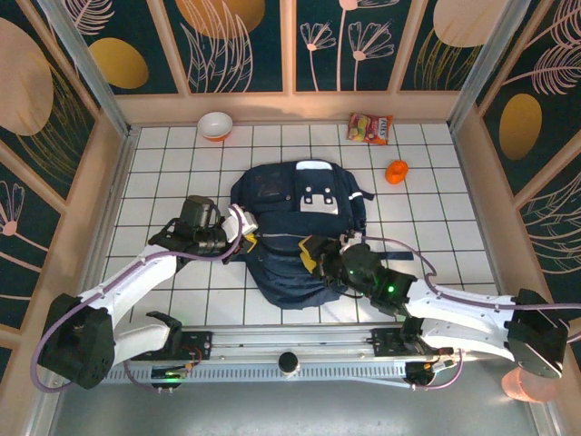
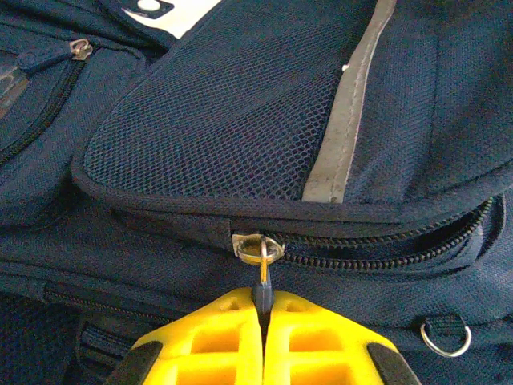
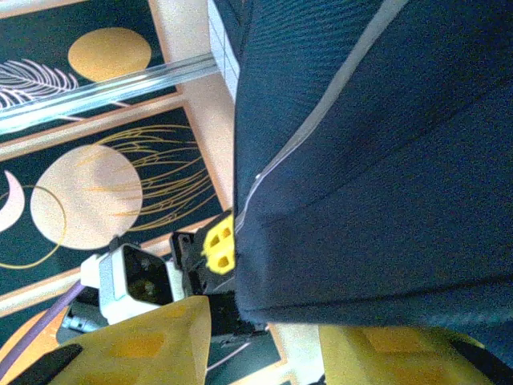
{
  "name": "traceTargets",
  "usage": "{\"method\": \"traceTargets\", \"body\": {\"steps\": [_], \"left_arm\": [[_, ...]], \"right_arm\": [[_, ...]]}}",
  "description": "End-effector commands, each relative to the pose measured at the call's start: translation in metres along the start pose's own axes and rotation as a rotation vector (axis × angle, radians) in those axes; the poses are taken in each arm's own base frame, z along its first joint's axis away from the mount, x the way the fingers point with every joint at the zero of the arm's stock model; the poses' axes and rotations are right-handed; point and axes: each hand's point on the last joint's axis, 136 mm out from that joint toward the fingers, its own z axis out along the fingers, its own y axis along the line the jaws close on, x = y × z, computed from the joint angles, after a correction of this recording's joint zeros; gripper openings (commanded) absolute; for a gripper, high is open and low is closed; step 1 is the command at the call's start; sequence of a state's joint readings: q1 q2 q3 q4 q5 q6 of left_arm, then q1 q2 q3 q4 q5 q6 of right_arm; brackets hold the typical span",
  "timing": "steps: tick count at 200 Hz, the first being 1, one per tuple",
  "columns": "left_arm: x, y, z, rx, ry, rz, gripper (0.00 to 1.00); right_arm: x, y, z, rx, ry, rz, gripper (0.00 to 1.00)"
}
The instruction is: Pack the student bag
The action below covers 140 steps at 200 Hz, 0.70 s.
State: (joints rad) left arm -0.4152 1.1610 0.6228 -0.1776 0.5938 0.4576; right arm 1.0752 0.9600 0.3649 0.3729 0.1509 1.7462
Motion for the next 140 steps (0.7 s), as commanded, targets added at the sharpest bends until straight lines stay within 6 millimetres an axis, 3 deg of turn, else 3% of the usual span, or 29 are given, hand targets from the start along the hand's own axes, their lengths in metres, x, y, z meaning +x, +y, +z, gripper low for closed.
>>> {"method": "traceTargets", "body": {"steps": [1, 20, 34, 66, 101, 140], "left_arm": [[-0.010, -0.007, -0.004, 0.039, -0.031, 0.035, 0.00], [-0.011, -0.010, -0.004, 0.051, -0.037, 0.035, 0.00], [-0.012, -0.011, -0.005, 0.060, -0.041, 0.036, 0.00], [-0.011, -0.014, -0.005, 0.075, -0.035, 0.022, 0.00], [-0.013, -0.021, -0.009, 0.102, -0.019, 0.008, 0.00], [-0.017, -0.042, -0.012, 0.163, -0.014, 0.010, 0.00]], "right_arm": [[-0.009, 0.003, 0.003, -0.035, -0.056, 0.037, 0.42], [-0.012, -0.003, 0.005, -0.026, -0.069, 0.044, 0.43], [-0.015, -0.004, 0.006, -0.031, -0.076, 0.046, 0.38], [-0.023, -0.001, 0.009, -0.054, -0.102, 0.052, 0.17], [-0.029, 0.002, 0.015, -0.056, -0.133, 0.037, 0.00], [-0.036, 0.017, 0.024, -0.076, -0.153, -0.015, 0.00]]}}
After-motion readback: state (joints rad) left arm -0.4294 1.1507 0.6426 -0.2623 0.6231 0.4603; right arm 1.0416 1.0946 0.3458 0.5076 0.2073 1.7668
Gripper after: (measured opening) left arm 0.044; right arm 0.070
